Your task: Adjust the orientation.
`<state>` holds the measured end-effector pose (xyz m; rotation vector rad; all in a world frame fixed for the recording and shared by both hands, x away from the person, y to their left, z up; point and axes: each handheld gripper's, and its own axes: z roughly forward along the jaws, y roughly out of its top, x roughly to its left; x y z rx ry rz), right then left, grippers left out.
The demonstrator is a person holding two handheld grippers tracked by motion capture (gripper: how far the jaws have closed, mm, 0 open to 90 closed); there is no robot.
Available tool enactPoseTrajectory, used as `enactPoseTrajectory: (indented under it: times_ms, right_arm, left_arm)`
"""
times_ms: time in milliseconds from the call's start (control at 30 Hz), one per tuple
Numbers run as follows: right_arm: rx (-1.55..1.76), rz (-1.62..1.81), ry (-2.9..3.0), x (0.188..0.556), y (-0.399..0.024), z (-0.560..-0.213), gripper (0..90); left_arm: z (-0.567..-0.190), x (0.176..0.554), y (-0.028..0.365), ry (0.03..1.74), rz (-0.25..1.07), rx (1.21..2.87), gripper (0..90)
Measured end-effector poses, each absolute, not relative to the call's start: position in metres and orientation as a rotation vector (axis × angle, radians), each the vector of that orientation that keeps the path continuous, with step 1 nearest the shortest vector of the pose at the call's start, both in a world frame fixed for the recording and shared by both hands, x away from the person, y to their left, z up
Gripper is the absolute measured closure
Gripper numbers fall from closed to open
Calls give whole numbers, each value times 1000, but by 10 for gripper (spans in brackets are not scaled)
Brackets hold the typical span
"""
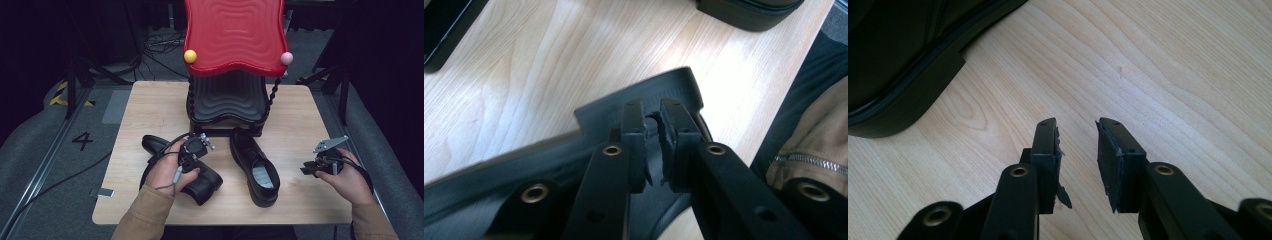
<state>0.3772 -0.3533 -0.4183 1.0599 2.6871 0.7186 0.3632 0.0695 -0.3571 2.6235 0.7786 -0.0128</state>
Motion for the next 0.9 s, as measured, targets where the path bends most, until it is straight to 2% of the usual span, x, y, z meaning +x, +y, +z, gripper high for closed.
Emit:
enactPoseTrajectory:
  times_ms: [200, 333, 900]
  right_arm:
    - [1062, 712, 2681, 375, -355, -420, 687]
    - [1060, 713, 2671, 374, -357, -420, 686]
    - [1062, 719, 2691, 376, -354, -420, 733]
  left_arm:
    - [-368, 369, 54, 789, -20, 2683, 848]
    - [-370, 371, 51, 811, -3, 2703, 897]
    - [-367, 393, 30, 841, 26, 2740, 900]
